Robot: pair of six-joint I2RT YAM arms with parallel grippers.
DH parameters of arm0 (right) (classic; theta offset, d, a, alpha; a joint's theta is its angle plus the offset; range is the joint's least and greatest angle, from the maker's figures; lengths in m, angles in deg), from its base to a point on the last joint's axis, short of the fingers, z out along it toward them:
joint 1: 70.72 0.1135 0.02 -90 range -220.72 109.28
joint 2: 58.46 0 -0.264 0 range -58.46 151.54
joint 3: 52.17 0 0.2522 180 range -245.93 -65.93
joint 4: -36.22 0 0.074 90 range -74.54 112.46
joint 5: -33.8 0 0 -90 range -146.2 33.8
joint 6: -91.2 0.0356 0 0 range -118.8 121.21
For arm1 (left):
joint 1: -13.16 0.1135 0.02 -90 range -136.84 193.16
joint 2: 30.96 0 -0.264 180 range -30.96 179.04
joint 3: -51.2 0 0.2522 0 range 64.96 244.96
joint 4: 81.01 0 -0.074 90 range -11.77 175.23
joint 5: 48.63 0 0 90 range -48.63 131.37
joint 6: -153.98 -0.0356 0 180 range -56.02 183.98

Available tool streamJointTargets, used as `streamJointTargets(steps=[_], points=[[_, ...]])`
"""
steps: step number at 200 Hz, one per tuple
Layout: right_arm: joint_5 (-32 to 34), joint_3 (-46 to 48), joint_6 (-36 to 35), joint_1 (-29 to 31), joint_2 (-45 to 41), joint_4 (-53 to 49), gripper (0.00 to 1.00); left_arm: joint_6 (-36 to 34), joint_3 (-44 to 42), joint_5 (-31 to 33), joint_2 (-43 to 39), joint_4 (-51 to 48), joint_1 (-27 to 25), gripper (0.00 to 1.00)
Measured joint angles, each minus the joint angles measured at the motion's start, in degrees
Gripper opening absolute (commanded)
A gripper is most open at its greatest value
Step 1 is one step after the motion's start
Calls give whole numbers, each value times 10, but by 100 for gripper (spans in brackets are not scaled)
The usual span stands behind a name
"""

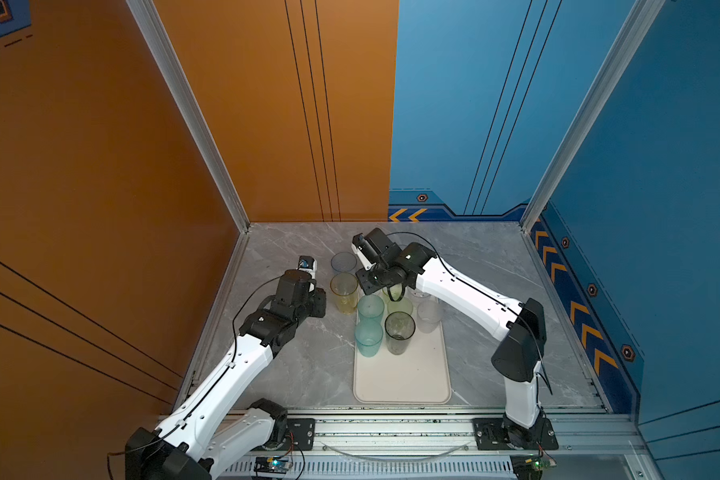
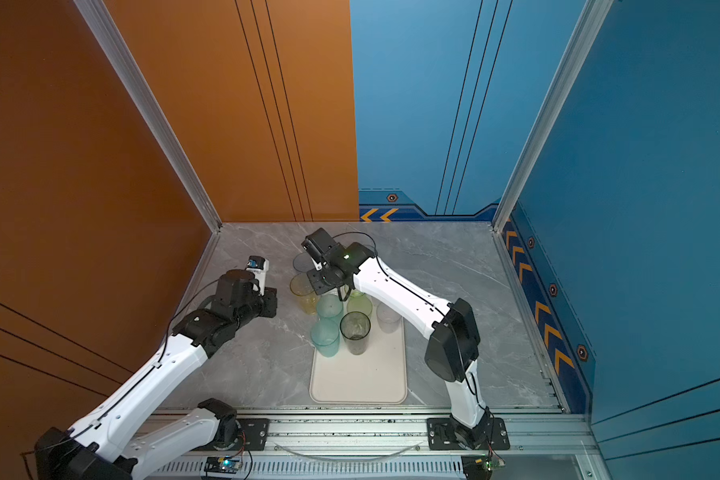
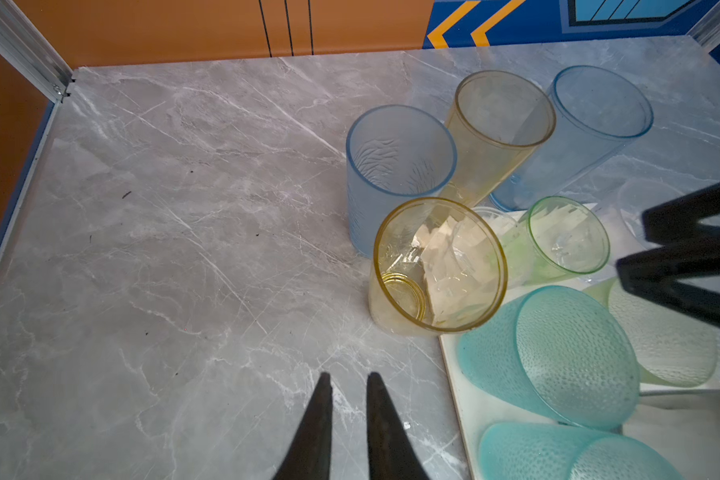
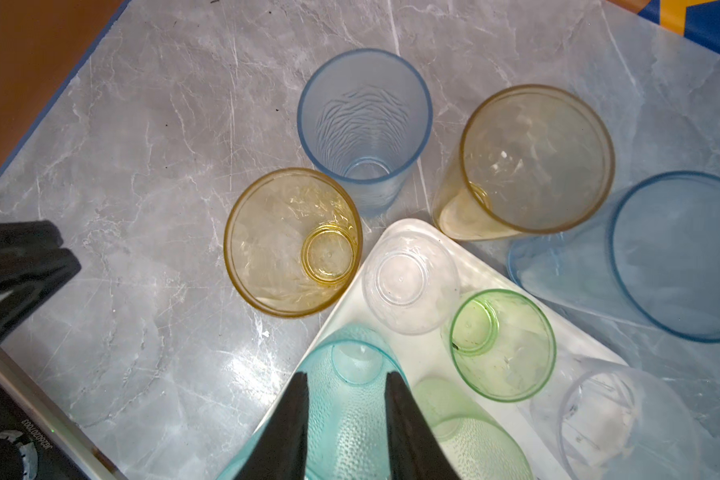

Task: Place the glasses into the tray
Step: 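Reach the right gripper over the tall yellow glass beside the blue glass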

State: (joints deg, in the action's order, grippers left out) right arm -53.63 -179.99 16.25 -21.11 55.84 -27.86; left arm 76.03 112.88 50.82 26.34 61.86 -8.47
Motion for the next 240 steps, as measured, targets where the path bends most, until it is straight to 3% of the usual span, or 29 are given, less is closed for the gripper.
streamJointTargets(steps=[86, 240], points=[[43, -162, -2, 7, 138, -78, 28, 0, -10, -9, 0, 27, 18, 18], [32, -225, -2, -10, 176, -98, 24, 5, -10, -52, 8, 47, 38, 18]])
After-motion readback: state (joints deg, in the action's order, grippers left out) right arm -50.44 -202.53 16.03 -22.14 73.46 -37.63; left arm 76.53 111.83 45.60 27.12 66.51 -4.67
